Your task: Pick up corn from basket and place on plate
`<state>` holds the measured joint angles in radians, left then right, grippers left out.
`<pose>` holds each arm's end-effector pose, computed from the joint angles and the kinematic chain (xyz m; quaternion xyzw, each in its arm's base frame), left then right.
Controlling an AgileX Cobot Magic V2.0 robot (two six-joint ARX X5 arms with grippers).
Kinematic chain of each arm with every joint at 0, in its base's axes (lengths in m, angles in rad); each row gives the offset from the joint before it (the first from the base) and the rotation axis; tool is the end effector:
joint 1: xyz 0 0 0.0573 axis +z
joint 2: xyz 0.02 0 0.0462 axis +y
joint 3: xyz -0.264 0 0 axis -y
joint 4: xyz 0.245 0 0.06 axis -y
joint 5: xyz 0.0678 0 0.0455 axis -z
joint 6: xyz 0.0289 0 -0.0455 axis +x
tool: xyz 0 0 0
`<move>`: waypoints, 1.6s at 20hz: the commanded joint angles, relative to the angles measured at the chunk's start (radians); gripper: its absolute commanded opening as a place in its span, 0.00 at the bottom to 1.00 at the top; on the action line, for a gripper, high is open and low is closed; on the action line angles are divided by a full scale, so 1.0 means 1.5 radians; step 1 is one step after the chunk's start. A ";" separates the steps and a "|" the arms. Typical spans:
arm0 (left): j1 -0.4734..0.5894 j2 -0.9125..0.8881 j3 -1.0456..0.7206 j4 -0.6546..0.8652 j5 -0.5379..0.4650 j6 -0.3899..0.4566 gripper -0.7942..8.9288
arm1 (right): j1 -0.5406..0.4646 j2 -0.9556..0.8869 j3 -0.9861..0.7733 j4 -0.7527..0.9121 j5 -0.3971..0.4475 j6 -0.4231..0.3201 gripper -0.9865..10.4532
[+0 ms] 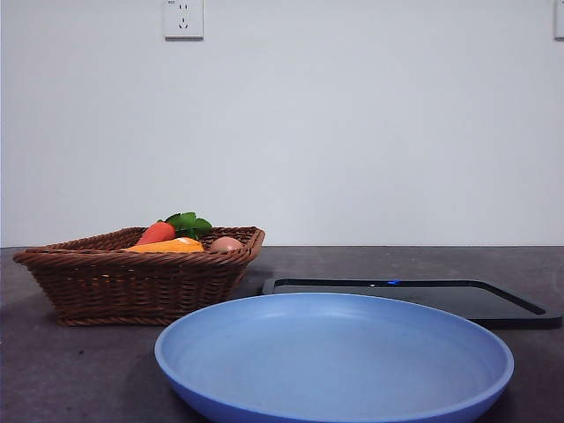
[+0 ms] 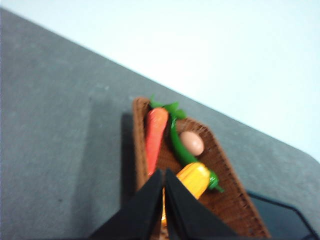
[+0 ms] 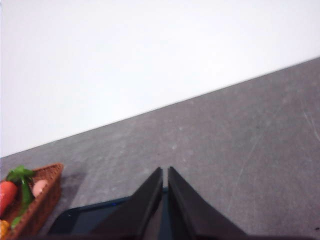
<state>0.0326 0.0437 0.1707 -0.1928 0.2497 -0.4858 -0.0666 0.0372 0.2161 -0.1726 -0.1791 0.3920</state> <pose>0.0875 -0.0043 0.1993 -0.2435 0.0577 -0.0973 0.9633 0.0830 -0.0004 0.2166 0.1941 0.0079 0.0558 0.9794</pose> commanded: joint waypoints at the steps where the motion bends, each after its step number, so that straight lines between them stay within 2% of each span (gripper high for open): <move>1: 0.001 0.033 0.049 -0.031 0.014 0.007 0.09 | -0.001 0.031 0.048 -0.027 -0.006 -0.006 0.09; 4: 0.001 0.080 0.105 -0.067 0.052 0.037 0.09 | -0.001 0.075 0.108 -0.073 -0.029 -0.036 0.09; 9: 0.001 0.176 0.207 -0.157 0.117 0.113 0.09 | -0.001 0.170 0.214 -0.193 -0.103 -0.096 0.09; 15: 0.001 0.269 0.306 -0.268 0.183 0.203 0.09 | 0.001 0.284 0.321 -0.358 -0.195 -0.193 0.09; 19: -0.006 0.313 0.344 -0.328 0.208 0.234 0.09 | 0.014 0.351 0.376 -0.465 -0.203 -0.254 0.09; 21: -0.012 0.328 0.355 -0.354 0.208 0.249 0.09 | 0.030 0.376 0.393 -0.502 -0.203 -0.267 0.09; 24: -0.027 0.347 0.358 -0.386 0.208 0.271 0.09 | 0.067 0.407 0.406 -0.537 -0.202 -0.275 0.09; 28: -0.034 0.354 0.358 -0.393 0.208 0.271 0.09 | 0.103 0.423 0.406 -0.543 -0.202 -0.274 0.09; 30: -0.034 0.354 0.358 -0.390 0.208 0.271 0.16 | 0.105 0.424 0.406 -0.540 -0.201 -0.269 0.10; 32: -0.034 0.354 0.358 -0.385 0.208 0.271 0.35 | 0.105 0.424 0.406 -0.539 -0.202 -0.260 0.23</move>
<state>-0.0166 0.5694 0.6926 -0.7811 0.5560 -0.0944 0.0872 0.6666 0.8074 -0.9874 -0.4786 -0.0029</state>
